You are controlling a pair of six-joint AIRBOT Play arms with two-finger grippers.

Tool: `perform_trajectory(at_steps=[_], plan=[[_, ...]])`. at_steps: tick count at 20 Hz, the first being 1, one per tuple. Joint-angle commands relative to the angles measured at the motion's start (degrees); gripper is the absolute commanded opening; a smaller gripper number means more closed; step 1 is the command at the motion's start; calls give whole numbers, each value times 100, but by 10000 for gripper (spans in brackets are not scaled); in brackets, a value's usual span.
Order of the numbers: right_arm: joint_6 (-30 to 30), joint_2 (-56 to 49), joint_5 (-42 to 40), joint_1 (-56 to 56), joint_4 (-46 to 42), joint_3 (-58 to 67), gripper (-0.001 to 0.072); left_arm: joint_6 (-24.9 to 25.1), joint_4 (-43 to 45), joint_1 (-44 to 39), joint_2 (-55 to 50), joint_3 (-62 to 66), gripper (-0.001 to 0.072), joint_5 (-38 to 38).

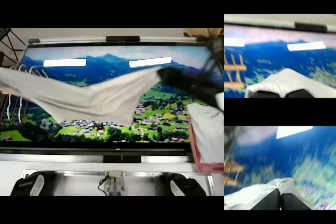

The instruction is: Fold the shirts.

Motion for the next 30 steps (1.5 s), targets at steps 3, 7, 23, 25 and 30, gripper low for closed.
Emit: perform_trajectory(at_steps=[3, 7, 23, 25, 30], plan=[[-72, 1569, 129, -973, -485, 968, 78, -732, 160, 883, 109, 2037, 43, -667], [699, 1685, 1182, -1224, -1958, 966, 78, -741, 695, 892, 116, 1617, 43, -2332], [949, -3893, -833, -382, 149, 962, 80, -529, -1423, 479, -2079, -2317, 44, 369], [942, -4087, -796, -227, 243, 962, 341, -533, -1794, 94, -2618, -2315, 44, 1051], [428, -3440, 1064, -839, -608, 1014, 516, -516, -1117, 179, -3506, -1495, 720, 367]])
